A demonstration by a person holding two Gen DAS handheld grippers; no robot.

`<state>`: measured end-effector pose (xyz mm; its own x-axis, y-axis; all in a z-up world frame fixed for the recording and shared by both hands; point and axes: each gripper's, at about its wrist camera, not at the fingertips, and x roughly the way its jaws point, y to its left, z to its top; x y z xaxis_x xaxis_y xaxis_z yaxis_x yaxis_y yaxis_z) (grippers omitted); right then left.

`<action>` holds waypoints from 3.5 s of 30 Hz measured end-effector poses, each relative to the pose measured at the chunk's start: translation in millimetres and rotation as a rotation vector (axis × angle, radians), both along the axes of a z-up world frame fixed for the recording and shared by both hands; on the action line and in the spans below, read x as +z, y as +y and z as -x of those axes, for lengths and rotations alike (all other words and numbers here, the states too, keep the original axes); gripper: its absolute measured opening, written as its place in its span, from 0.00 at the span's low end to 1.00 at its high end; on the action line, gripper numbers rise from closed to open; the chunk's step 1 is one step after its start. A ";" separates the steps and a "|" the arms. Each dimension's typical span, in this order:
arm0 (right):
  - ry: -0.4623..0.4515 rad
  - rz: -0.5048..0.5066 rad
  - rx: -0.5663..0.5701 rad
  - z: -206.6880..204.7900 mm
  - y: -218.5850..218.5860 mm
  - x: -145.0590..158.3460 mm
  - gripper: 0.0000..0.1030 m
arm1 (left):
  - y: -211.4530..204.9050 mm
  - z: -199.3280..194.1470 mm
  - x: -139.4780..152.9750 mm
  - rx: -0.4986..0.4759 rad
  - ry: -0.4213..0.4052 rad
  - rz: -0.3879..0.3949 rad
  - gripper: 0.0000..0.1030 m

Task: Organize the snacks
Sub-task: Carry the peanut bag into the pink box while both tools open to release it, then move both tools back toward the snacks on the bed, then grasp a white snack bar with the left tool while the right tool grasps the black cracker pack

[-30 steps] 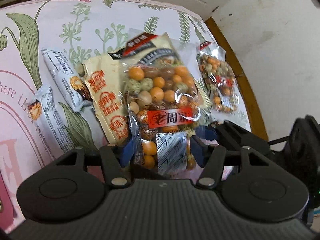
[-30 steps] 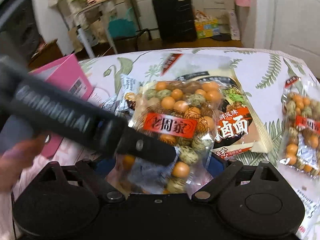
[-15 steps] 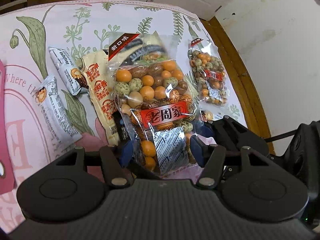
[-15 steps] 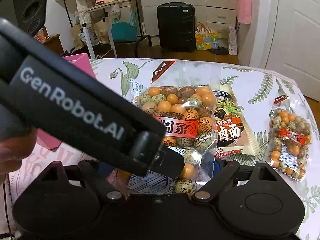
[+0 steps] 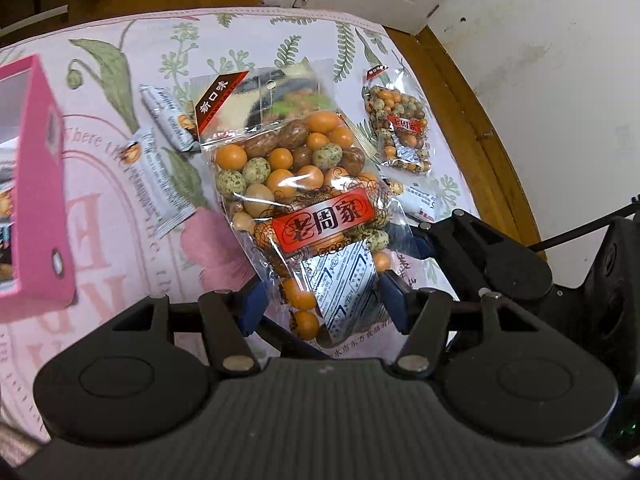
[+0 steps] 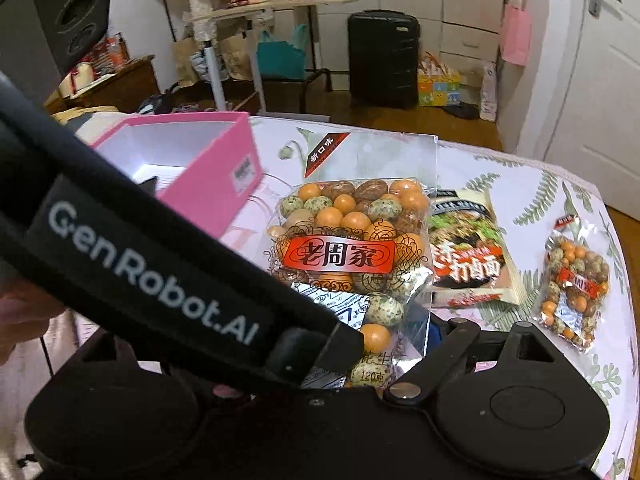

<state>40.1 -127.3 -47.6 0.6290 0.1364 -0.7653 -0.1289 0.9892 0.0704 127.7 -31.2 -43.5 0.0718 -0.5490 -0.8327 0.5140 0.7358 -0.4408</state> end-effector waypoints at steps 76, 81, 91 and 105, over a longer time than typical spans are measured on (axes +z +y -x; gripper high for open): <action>0.157 0.104 0.223 -80.0 0.8 53.4 0.70 | 118.4 -44.8 49.4 0.173 -0.204 -0.016 0.62; 0.006 0.139 0.157 -55.4 -16.5 36.3 0.69 | 81.3 -49.9 32.1 0.256 -0.286 -0.051 0.62; 0.056 -0.031 0.049 -51.5 -39.2 -15.9 0.61 | 37.0 -65.2 -32.4 0.376 -0.362 -0.124 0.60; 0.178 -0.059 -0.086 -47.1 -45.4 -82.5 0.70 | 12.9 -79.1 -105.8 0.470 -0.276 -0.216 0.59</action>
<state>87.2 -172.7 -130.2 0.4955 0.1361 -0.8579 -0.0246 0.9894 0.1428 206.8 -18.3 -149.4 0.4968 -0.2255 -0.8381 0.1850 0.9710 -0.1515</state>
